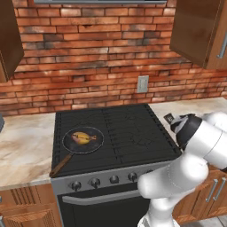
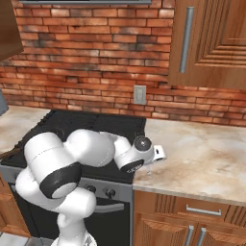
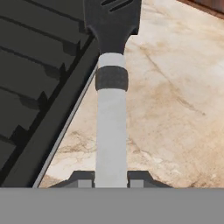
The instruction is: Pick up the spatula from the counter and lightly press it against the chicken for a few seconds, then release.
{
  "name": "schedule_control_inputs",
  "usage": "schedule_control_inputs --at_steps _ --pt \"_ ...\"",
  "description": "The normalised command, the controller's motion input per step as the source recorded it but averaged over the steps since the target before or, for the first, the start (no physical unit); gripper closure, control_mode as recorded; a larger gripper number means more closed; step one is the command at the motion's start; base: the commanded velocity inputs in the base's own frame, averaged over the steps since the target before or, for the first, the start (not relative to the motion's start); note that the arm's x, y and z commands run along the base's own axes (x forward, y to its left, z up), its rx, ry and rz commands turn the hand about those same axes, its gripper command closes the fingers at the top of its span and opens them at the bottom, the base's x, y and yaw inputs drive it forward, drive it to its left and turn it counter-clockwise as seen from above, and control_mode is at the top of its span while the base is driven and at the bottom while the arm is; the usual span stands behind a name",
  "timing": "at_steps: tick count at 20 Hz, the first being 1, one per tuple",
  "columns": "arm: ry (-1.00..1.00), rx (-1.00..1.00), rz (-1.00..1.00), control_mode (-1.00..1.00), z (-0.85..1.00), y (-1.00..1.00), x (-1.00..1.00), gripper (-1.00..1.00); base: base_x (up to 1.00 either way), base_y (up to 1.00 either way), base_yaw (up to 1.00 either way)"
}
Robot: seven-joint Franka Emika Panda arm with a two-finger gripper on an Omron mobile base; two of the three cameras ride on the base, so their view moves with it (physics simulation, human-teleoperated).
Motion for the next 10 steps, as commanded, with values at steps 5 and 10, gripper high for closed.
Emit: schedule_control_inputs --at_steps 5,10 --pt "0.07 0.01 0.23 -1.0 0.43 0.0 0.0 1.0 0.0 0.0 0.0" --pt "0.0 0.0 0.13 -1.0 0.39 0.1 0.0 1.0 0.0 0.0 0.0"
